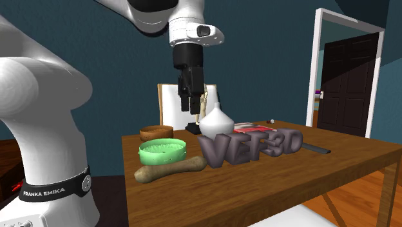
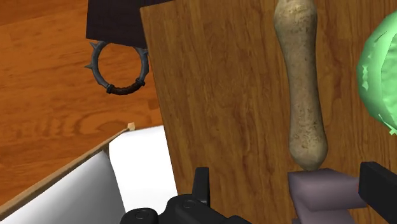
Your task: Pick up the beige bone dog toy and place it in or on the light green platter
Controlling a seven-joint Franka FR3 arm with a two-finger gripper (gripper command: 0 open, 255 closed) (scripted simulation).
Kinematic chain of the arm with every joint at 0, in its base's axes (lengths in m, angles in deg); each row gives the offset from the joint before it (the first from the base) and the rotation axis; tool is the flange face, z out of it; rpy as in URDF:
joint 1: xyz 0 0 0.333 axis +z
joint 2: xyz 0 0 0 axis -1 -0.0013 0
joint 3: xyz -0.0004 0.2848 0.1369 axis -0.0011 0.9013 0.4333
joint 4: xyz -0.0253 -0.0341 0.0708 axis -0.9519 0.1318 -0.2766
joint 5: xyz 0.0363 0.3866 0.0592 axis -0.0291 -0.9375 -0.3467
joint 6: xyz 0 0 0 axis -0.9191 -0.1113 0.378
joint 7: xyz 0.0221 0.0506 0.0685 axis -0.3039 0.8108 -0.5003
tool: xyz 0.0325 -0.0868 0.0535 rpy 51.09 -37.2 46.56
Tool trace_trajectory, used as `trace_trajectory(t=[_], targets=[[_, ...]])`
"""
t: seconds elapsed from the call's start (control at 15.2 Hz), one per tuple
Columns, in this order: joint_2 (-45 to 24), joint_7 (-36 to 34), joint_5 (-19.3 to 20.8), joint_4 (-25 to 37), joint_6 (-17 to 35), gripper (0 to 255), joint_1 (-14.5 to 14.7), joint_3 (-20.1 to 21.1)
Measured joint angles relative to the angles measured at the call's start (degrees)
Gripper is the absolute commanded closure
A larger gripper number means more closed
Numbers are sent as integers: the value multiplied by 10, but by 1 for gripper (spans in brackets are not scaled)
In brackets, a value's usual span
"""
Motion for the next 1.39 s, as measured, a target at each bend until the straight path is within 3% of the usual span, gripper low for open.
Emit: trace_trajectory(t=[0.33,0.73,1.39], targets=[[-32,-14,-22,-61,66,0,30,24],[-118,-30,-52,-113,173,0,70,53],[-200,-32,-54,-141,279,0,71,59]])
